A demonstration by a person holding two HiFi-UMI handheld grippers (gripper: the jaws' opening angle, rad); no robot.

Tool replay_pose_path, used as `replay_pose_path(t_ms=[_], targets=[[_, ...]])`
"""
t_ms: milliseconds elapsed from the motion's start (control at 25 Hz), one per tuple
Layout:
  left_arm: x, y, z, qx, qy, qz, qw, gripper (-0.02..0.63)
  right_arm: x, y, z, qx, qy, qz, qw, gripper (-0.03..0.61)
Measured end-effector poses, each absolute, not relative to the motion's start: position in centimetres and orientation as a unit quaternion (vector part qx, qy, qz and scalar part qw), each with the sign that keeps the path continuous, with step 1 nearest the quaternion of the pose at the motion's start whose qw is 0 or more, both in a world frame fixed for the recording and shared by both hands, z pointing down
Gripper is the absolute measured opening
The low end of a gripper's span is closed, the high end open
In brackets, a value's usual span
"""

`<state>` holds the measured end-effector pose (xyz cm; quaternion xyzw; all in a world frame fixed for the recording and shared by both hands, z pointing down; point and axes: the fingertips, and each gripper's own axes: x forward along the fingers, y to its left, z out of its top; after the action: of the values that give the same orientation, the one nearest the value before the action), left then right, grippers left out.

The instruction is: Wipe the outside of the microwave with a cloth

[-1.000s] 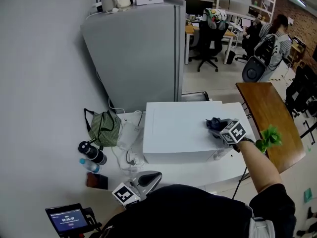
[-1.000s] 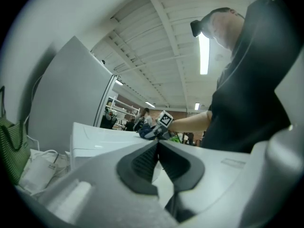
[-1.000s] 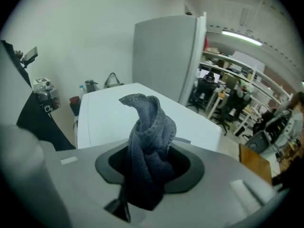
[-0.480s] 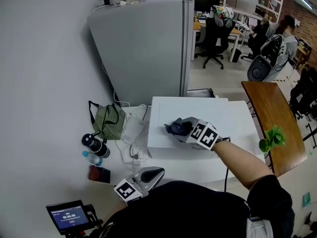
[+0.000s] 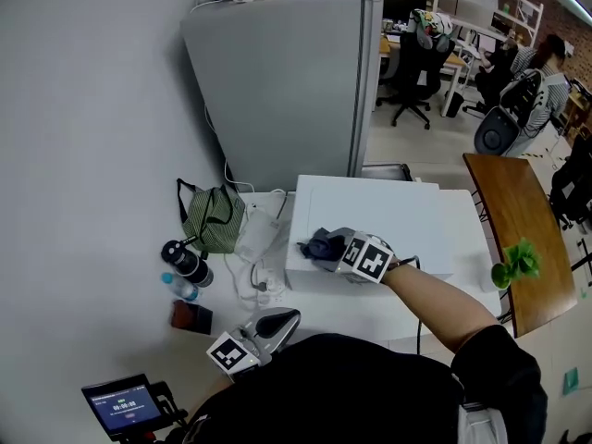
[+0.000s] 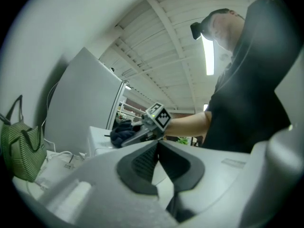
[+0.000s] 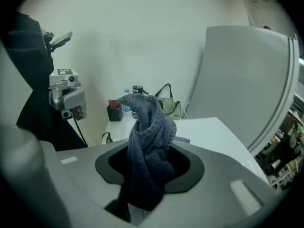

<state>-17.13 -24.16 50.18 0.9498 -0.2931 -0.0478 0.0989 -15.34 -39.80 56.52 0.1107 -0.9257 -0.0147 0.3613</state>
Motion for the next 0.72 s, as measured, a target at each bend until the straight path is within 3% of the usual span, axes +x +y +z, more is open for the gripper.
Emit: replay_pose_path(t_ms=[400, 560, 720], targets=[[-8.0, -24.7, 49.5, 0.977, -0.193, -0.022, 0.083, 0.005, 13.7, -39.8, 57.4, 0.292, -0.868, 0.057, 0.397, 0.16], [-4.5, -23.8, 49.9, 0.979, -0.185, -0.015, 0.091, 0.005, 17.3, -39.1, 57.3, 0.3, -0.863, 0.055, 0.403, 0.16], [-2.5, -22.1, 51.2, 0.973, -0.207, 0.001, 0.105, 0.005, 15.0, -38.8, 55.2, 0.267, -0.889, 0.017, 0.371, 0.16]])
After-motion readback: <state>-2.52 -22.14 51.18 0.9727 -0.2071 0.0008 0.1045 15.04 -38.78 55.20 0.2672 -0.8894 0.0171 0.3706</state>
